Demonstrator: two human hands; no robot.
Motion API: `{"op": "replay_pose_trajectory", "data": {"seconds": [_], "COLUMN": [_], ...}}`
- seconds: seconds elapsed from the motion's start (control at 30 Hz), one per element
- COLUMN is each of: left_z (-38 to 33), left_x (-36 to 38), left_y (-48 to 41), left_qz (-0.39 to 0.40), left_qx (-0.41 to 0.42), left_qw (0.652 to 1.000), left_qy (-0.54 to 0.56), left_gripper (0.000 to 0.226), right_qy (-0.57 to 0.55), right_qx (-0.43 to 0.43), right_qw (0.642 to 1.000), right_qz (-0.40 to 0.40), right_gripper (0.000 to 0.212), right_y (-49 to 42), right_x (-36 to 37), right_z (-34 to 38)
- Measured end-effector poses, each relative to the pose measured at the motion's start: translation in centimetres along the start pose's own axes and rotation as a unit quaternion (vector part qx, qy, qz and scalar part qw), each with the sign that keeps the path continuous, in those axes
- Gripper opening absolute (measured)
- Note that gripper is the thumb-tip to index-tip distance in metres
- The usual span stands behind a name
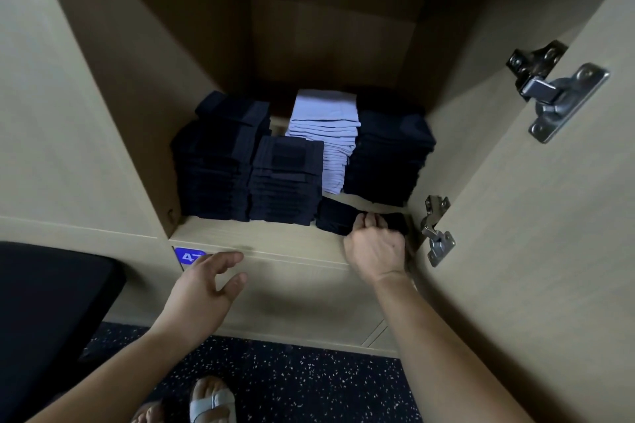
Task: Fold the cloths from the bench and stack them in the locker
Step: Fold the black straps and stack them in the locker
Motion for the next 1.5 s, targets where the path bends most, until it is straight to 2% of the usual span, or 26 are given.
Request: {"op": "replay_pose_trajectory", "data": {"seconds": [0.13, 0.27, 0.37, 0.43, 0.63, 0.87, 0.97, 1.03, 1.13, 1.37, 1.5], "left_z": [-0.2, -0.1, -0.2, -0.2, 0.2, 0.1, -0.5, -0.8, -1.2, 2.5, 7.9], "left_x": [-0.1, 0.0, 0.1, 0.0, -0.4, -1.2, -2.4, -3.5, -5.7, -13.5, -18.8], "left_y": [0.1, 0.2, 0.3, 0.4, 0.8, 1.2, 1.7, 2.1, 3.4, 10.5, 17.8], "left_qz": [0.008, 0.009, 0.012, 0.017, 0.025, 0.019, 0.009, 0.007, -0.005, -0.059, -0.104], "left_qx": [0.004, 0.004, -0.003, -0.008, -0.007, -0.013, -0.006, -0.008, 0.004, -0.010, -0.074], "left_qw": [1.000, 1.000, 1.000, 1.000, 1.000, 1.000, 1.000, 1.000, 0.998, 0.987, 0.978], "left_qy": [-0.006, -0.015, -0.005, 0.003, -0.004, -0.007, -0.019, -0.022, -0.059, -0.151, -0.166], "left_gripper": [0.035, 0.036, 0.036, 0.036, 0.038, 0.036, 0.035, 0.034, 0.034, 0.046, 0.049], "right_qy": [-0.010, 0.045, 0.043, 0.038, -0.031, -0.031, -0.012, -0.031, -0.065, -0.138, -0.175], "right_qx": [0.000, -0.059, -0.080, -0.092, -0.125, -0.136, -0.134, -0.133, -0.152, -0.280, -0.351], "right_qw": [1.000, 0.997, 0.995, 0.993, 0.991, 0.988, 0.989, 0.989, 0.984, 0.944, 0.916], "right_qz": [0.012, -0.035, -0.048, -0.059, -0.039, -0.061, -0.068, -0.056, -0.060, -0.108, -0.081], "right_gripper": [0.062, 0.035, 0.032, 0.023, 0.045, 0.046, 0.033, 0.042, 0.049, 0.033, 0.026], "right_y": [0.8, 0.7, 0.8, 1.0, 1.0, 1.0, 2.0, 2.8, 4.3, 9.8, 14.4], "right_x": [-0.6, -0.5, 0.0, 0.2, 0.8, 0.2, -0.6, -1.6, -4.2, -12.2, -15.0], "right_z": [-0.1, -0.6, -0.8, -0.7, -0.6, -0.9, -0.6, 0.2, 2.7, 14.1, 22.8]}}
Point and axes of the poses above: each hand's wrist, its own y-axis away from the middle knuckle, its own x-axis out of the palm, z = x × y, the point moved 5 cm from there along -y, towards the middle knuckle, and after that the axes turned 12 degrees about -y, right-handed, at the moved point
